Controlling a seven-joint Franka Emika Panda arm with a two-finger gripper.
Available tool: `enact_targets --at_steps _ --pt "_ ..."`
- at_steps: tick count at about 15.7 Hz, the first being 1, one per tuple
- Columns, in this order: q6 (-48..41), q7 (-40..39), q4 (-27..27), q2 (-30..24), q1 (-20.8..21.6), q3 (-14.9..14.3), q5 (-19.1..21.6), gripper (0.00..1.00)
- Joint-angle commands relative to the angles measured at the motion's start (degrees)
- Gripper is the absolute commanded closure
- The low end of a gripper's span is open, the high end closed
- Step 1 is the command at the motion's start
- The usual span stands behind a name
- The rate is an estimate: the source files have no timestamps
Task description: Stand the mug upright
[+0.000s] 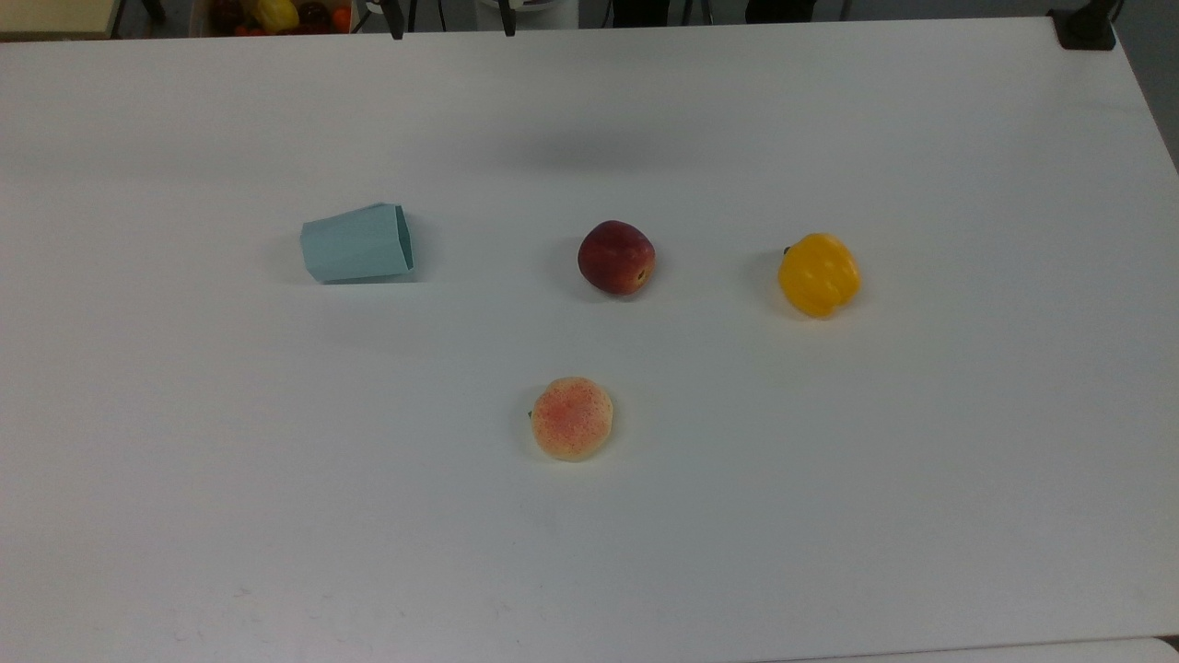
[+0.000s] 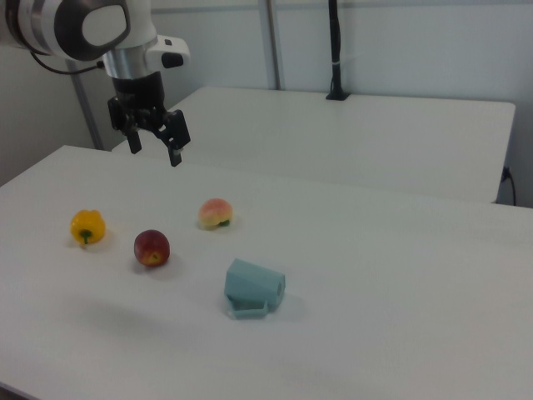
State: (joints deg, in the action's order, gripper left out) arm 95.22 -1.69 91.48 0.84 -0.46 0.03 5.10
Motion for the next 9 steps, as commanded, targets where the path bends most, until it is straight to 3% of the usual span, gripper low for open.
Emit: enact_targets --at_steps 1,9 --pt "0.5 -0.9 -0.2 -0.4 -0.1 0.1 1.1 0.00" --pt "0.6 -0.9 -0.2 -0.3 -0.4 -0.3 1.1 0.00"
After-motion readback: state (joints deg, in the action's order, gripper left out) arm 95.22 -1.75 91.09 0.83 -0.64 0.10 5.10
